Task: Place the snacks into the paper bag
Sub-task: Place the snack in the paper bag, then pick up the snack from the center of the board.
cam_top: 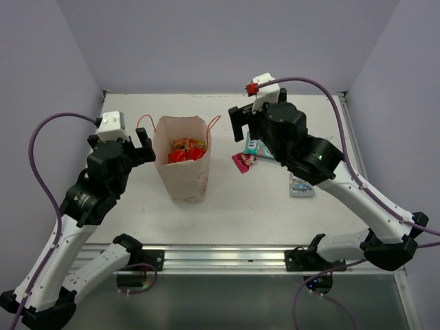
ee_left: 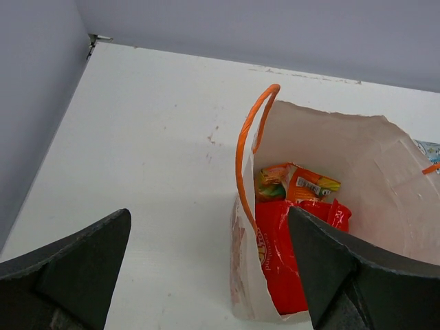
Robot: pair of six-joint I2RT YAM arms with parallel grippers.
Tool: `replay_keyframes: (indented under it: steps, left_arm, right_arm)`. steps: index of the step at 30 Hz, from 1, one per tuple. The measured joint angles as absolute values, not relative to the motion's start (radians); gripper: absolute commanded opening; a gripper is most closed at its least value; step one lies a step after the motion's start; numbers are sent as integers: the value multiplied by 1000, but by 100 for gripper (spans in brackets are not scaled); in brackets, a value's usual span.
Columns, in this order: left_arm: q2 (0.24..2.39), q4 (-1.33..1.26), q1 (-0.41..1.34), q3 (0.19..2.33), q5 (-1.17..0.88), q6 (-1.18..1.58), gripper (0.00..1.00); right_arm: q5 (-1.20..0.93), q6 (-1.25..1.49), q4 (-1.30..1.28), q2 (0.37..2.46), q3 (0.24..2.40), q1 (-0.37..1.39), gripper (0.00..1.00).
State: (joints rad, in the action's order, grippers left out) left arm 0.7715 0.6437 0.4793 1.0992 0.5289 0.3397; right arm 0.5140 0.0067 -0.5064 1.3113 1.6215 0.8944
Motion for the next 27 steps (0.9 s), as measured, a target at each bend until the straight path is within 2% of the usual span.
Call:
replay_keyframes:
  steps: [8,18,27]
  left_arm:
    - [717,549,479,1011,578,284,100]
    - [588,393,479,815,646,248,100]
    - [582,344,479,752,674,243,100]
  right_arm:
    - [668,98,-472,1184,1337,808,99]
    - [685,300,-489,1126,1077,493,99]
    - [490,524,-490,1201,876,194,99]
